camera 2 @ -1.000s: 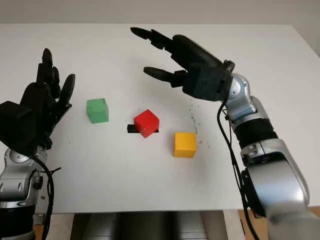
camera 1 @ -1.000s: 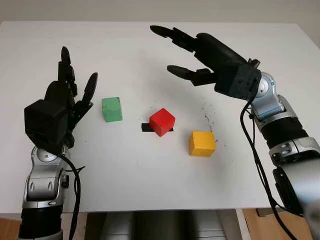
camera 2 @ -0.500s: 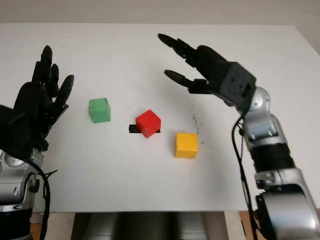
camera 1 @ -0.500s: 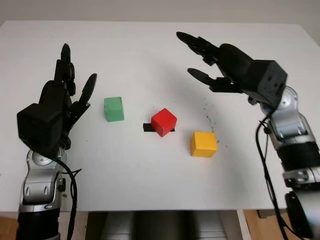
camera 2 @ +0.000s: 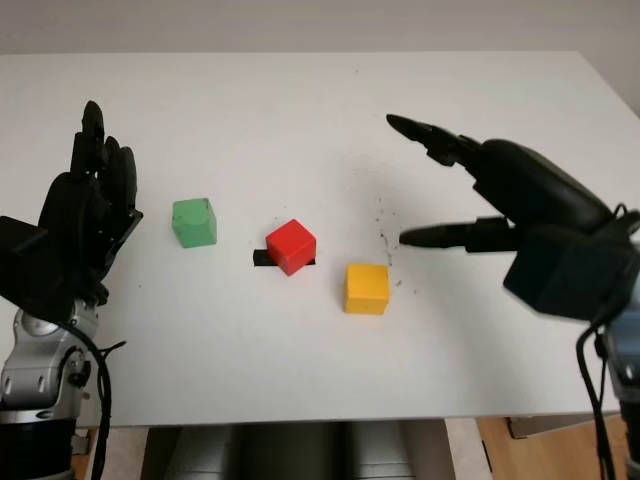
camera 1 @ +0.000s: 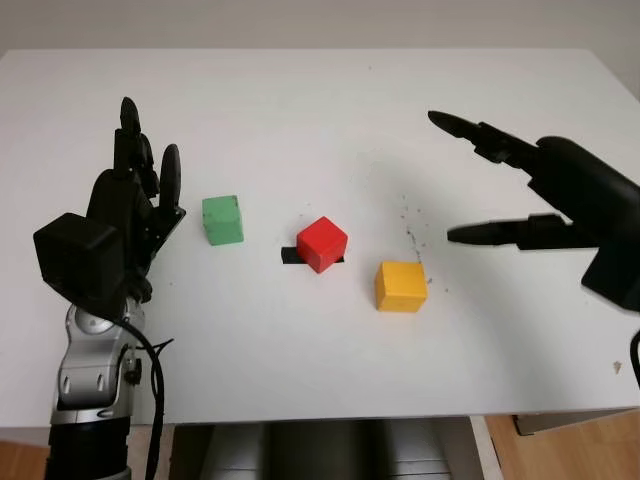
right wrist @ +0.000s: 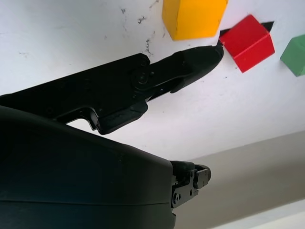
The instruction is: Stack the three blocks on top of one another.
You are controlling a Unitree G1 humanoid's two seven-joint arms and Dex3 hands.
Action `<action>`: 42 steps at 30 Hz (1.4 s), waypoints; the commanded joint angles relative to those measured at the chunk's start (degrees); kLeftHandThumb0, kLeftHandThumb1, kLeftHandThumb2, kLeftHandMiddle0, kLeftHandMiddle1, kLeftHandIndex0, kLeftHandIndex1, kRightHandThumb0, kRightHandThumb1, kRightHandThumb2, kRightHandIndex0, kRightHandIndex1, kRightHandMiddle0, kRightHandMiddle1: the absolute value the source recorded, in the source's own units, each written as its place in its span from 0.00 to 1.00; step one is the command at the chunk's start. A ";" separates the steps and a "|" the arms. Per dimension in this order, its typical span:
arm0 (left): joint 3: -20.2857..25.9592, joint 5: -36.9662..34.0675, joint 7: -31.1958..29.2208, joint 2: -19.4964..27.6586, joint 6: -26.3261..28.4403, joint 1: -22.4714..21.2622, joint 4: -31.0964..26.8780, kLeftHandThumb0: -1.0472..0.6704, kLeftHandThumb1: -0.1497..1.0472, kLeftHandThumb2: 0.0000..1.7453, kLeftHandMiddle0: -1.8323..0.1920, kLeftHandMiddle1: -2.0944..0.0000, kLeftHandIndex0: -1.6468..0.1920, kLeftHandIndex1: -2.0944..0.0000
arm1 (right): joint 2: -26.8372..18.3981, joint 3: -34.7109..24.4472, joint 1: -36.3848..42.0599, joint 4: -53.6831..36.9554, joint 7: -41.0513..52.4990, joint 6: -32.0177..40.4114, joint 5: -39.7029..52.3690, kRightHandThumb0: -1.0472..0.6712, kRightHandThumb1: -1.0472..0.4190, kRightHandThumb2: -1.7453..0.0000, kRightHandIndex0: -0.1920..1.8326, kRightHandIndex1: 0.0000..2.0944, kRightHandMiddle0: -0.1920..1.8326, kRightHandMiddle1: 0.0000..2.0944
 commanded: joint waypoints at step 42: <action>-0.71 0.33 -0.62 0.11 1.48 0.24 -2.37 0.16 1.00 0.32 1.00 1.00 1.00 1.00 | 1.82 6.75 6.83 -0.34 -9.23 -7.78 -14.18 0.22 0.07 0.97 0.20 0.03 0.28 0.04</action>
